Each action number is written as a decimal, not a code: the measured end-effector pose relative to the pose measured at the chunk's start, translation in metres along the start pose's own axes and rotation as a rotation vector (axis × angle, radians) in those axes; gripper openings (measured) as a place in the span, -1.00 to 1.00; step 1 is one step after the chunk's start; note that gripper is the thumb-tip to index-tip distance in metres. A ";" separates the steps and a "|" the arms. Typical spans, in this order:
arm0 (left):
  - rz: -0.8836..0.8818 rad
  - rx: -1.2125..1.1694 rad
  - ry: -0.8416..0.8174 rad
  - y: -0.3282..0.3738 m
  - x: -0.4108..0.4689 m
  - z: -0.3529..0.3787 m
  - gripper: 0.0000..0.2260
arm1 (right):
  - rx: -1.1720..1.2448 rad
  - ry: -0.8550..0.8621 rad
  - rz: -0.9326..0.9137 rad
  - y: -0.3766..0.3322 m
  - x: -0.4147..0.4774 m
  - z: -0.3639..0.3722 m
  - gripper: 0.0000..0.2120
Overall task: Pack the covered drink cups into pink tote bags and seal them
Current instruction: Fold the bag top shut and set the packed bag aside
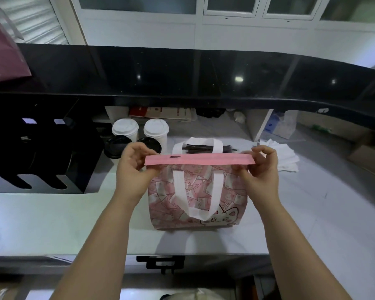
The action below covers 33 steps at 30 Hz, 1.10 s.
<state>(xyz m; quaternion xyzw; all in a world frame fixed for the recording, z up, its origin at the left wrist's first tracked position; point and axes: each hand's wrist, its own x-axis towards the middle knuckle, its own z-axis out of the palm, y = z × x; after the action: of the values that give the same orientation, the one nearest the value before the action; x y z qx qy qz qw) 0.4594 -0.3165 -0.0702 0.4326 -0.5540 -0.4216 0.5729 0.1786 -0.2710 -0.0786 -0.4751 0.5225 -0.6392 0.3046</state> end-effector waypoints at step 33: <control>0.421 1.092 -0.152 0.026 -0.013 0.076 -0.88 | -0.970 -0.277 -0.422 -0.041 -0.002 0.051 -0.88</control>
<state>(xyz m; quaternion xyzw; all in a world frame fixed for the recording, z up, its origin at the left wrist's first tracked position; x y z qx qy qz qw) 0.3827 -0.2989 -0.0479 0.5142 -0.8044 0.0175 0.2971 0.2308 -0.2779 -0.0397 -0.7354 0.6056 -0.3035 -0.0184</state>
